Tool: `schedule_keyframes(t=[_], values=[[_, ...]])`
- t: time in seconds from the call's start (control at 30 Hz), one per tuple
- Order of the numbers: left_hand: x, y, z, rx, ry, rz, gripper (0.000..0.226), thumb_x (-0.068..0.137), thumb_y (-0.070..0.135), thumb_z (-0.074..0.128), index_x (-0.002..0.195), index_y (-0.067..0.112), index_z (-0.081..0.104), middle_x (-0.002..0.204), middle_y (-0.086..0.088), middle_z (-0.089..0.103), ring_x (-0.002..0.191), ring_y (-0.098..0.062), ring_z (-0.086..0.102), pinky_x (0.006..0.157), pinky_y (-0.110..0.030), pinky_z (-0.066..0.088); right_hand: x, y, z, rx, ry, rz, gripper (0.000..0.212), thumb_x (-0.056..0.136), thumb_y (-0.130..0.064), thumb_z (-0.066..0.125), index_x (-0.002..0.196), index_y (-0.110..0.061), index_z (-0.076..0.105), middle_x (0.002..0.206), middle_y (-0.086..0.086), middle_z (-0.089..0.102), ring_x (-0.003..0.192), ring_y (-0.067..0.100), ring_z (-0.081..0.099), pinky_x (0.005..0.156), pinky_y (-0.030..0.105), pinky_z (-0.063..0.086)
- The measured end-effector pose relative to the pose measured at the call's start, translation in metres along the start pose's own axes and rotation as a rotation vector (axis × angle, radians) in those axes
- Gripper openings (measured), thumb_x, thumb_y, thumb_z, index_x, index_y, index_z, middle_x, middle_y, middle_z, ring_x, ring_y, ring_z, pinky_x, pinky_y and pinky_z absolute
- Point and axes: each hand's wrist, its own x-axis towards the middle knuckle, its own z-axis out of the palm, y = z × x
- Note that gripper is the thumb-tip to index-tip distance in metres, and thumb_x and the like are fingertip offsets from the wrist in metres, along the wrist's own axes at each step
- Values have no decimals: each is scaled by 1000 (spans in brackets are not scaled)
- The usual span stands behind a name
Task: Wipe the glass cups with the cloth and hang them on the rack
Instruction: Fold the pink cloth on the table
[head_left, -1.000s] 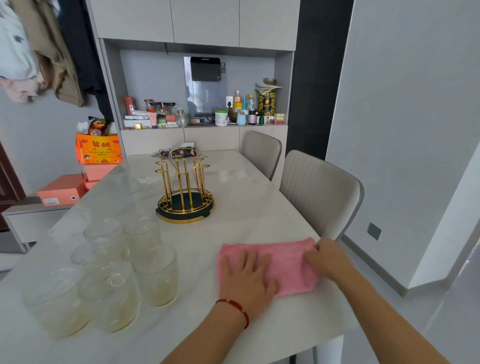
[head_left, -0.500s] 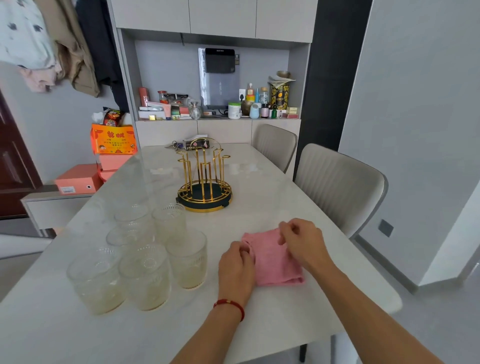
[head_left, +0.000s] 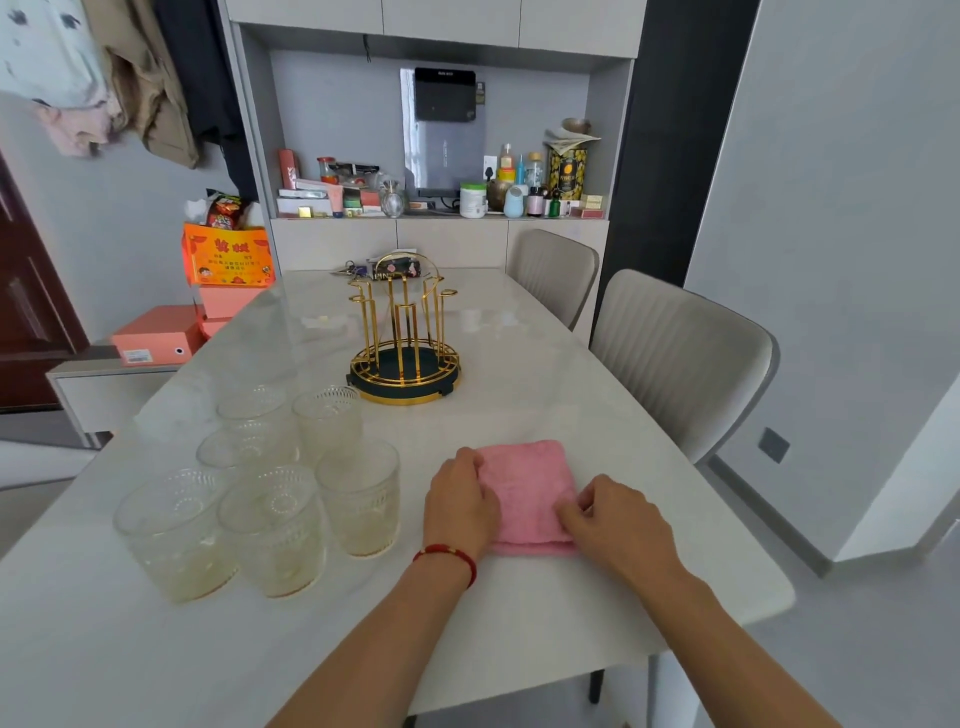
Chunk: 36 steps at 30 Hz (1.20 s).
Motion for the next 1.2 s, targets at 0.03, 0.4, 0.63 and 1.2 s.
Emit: schedule_keyframes(t=[0.03, 0.4, 0.63, 1.2], values=[[1, 2, 0, 28, -25, 0, 39, 95, 5, 55, 133, 13, 50, 121, -9, 62, 111, -28, 61, 96, -38, 52, -1, -1, 1, -18, 13, -17, 27, 89, -47, 55, 94, -20, 57, 88, -5, 66, 81, 20, 63, 68, 33, 50], [0, 24, -19, 374, -24, 136, 33, 101, 19, 50, 134, 15, 53, 127, -10, 61, 113, -30, 60, 95, -43, 54, 11, 3, -16, 663, -59, -61, 34, 84, -14, 72, 115, -23, 58, 93, 1, 72, 80, 16, 69, 63, 26, 55], [4, 75, -26, -64, -349, 540, 63, 87, 8, 68, 146, 26, 53, 148, 4, 54, 141, -11, 42, 114, -29, 33, 25, 9, -69, 1022, -359, -275, 32, 91, 11, 58, 111, -13, 64, 90, 1, 71, 82, 14, 64, 75, 29, 47], [-22, 60, -62, -593, -381, -124, 17, 103, 32, 59, 109, 15, 57, 109, -13, 69, 95, -32, 70, 61, -38, 56, -10, 8, -28, 1966, -649, 63, 81, 97, -67, 43, 149, -4, 46, 146, 19, 55, 134, 36, 54, 118, 57, 31]])
